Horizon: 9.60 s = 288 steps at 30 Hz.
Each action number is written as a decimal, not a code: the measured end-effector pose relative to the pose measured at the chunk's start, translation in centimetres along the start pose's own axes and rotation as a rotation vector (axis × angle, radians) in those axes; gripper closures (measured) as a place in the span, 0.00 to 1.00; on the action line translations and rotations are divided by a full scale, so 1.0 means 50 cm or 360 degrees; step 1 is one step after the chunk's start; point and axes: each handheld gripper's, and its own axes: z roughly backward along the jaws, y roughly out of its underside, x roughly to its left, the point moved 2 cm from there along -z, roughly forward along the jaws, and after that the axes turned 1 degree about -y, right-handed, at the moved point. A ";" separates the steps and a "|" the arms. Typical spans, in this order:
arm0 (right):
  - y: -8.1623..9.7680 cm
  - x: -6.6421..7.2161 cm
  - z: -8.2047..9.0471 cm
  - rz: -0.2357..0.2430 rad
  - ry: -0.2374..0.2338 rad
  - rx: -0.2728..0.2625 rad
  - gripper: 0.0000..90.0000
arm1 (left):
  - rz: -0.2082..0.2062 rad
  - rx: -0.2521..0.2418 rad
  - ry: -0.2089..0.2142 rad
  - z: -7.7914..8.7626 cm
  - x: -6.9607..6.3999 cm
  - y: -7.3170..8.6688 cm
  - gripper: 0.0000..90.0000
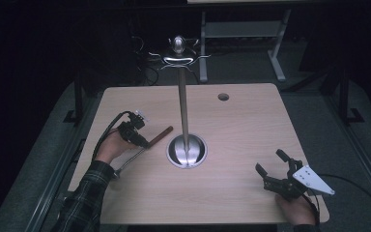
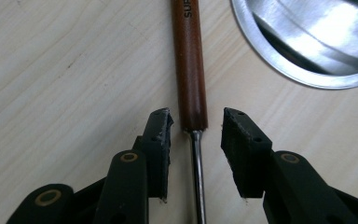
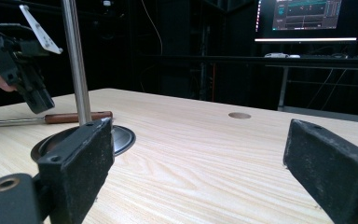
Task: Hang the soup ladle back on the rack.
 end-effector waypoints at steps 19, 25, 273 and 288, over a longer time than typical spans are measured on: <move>0.000 0.000 0.000 -0.0004 -0.0008 -0.0001 0.09 | -0.0064 0.0149 -0.0087 -0.049 -0.014 -0.045 0.75; 0.000 0.000 0.000 -0.0005 -0.0009 0.0000 0.09 | -0.0072 0.0170 -0.0098 -0.054 -0.012 -0.043 0.79; 0.000 0.001 0.001 0.0003 -0.0003 0.0000 0.09 | 0.0017 -0.0787 -0.0250 0.085 -0.168 0.273 0.18; 0.000 0.002 0.001 0.0006 -0.0001 0.0001 0.09 | 0.0053 -0.0601 -0.0261 0.018 -0.136 0.293 0.18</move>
